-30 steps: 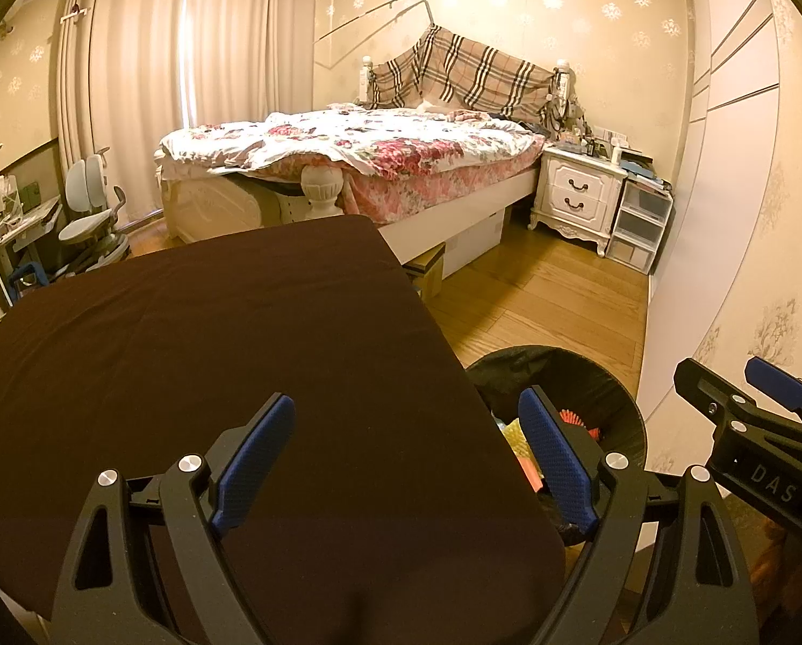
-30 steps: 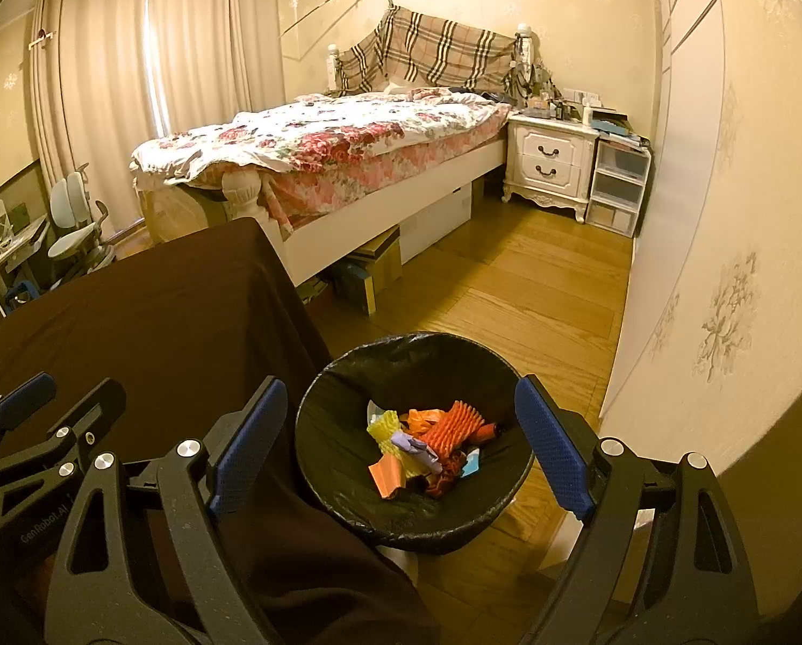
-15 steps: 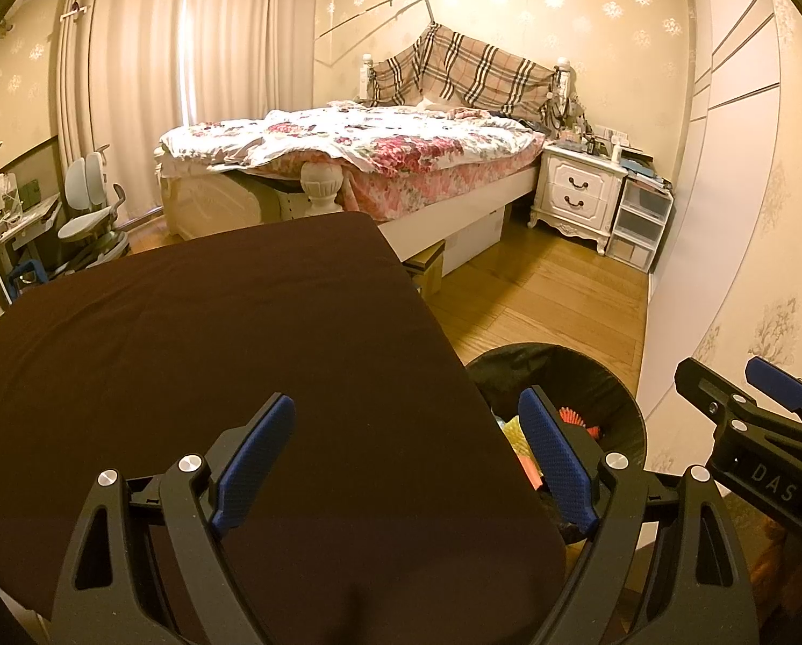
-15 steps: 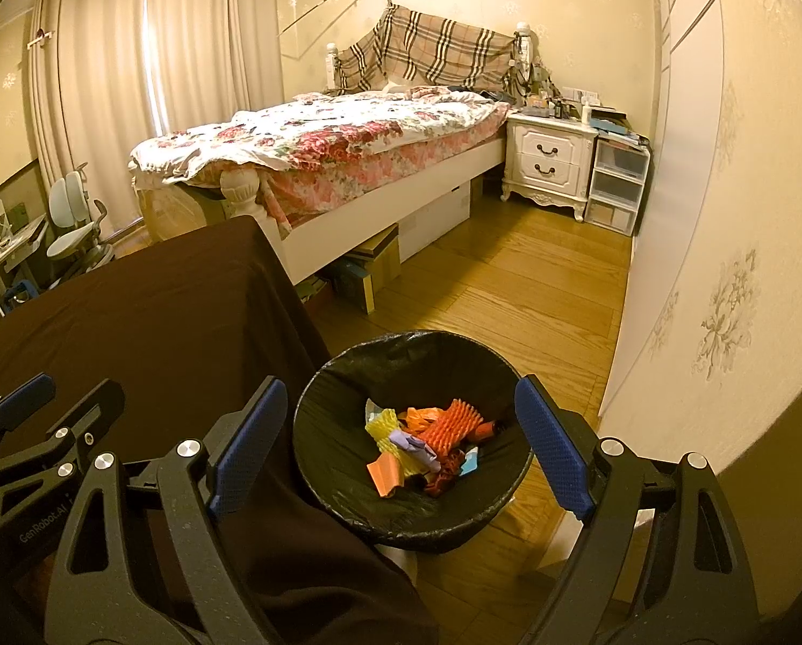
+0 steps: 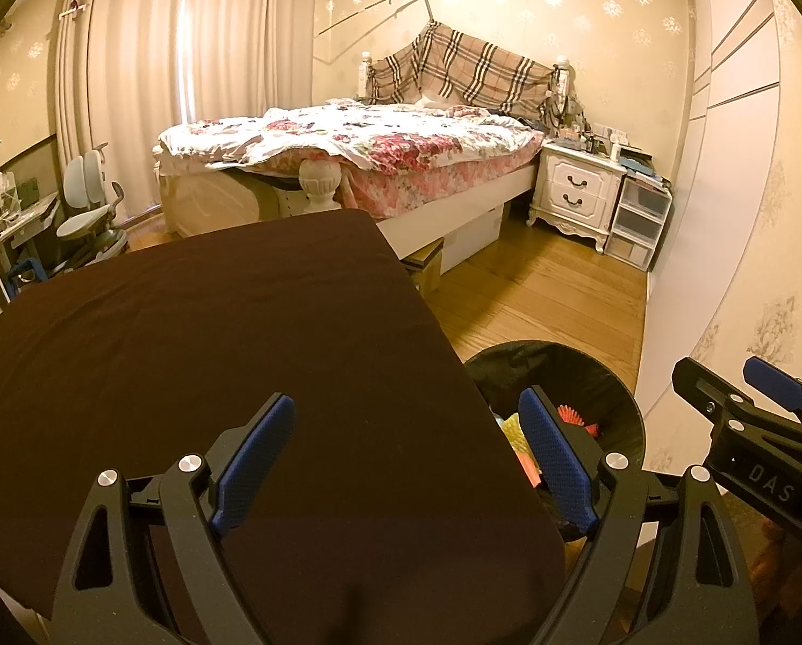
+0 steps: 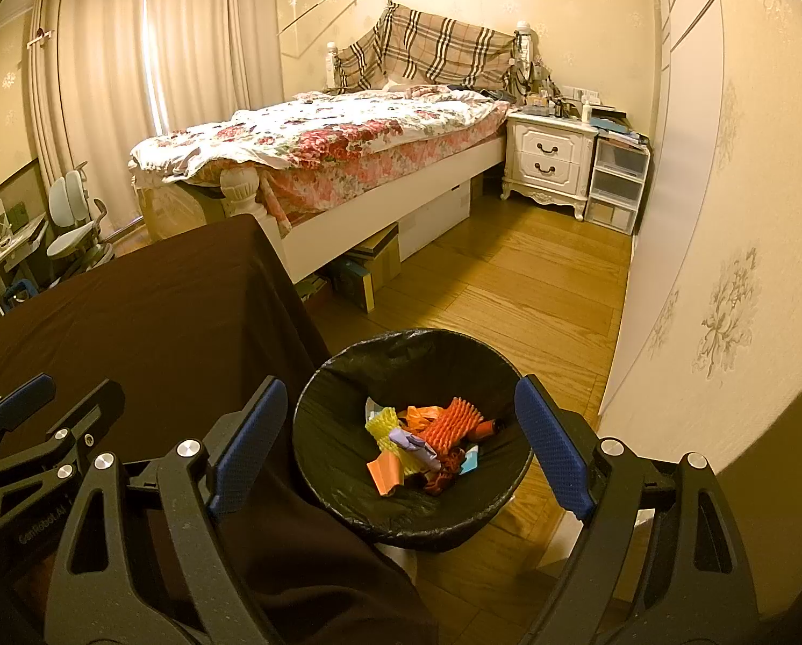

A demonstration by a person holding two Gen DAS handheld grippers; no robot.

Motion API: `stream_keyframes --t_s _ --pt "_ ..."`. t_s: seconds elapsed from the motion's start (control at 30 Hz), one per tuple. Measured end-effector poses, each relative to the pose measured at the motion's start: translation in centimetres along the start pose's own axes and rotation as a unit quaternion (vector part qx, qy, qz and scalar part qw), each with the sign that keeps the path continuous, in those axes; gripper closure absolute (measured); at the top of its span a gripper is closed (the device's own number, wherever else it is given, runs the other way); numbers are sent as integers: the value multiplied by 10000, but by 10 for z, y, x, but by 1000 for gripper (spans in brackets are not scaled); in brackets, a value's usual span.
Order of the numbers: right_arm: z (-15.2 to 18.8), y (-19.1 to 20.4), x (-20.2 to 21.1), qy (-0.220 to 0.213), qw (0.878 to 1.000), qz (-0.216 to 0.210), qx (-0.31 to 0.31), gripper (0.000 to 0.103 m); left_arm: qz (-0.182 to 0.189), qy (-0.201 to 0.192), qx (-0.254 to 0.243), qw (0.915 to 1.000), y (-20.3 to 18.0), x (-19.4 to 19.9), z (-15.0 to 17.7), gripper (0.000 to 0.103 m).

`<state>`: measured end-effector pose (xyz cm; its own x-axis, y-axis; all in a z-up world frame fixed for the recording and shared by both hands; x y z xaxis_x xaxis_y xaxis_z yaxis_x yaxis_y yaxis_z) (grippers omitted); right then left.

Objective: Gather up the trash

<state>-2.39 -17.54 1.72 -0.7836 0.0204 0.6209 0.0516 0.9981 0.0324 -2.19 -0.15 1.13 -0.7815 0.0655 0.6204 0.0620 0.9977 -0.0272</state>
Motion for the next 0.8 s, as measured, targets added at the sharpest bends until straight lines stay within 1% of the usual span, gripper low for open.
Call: stream_keyframes --t_s 0.27,0.5,0.7,0.8 --pt "-1 0 0 2 10000 0 1 18 15 -5 1 10000 0 1 0 18" --pt "-1 0 0 6 10000 0 1 18 15 -23 -66 10000 -7 8 8 18" --pt "-1 0 0 11 10000 -1 1 18 95 -29 -19 9999 -9 5 7 18" --pt "-1 0 0 13 10000 -1 0 18 76 -61 18 10000 -9 7 6 18"
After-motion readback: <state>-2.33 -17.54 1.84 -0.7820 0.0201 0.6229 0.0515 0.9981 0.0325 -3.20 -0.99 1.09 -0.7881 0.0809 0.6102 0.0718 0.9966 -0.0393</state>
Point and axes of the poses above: each gripper's, at about its wrist camera, not at the fingertips, and x roughly against the way its jaws point, y to its left, z to its underside, the point moved 1 cm from there along -x, roughly the way its jaws point, and after that the axes turned 2 degrees about y, right-handed, at the moved point
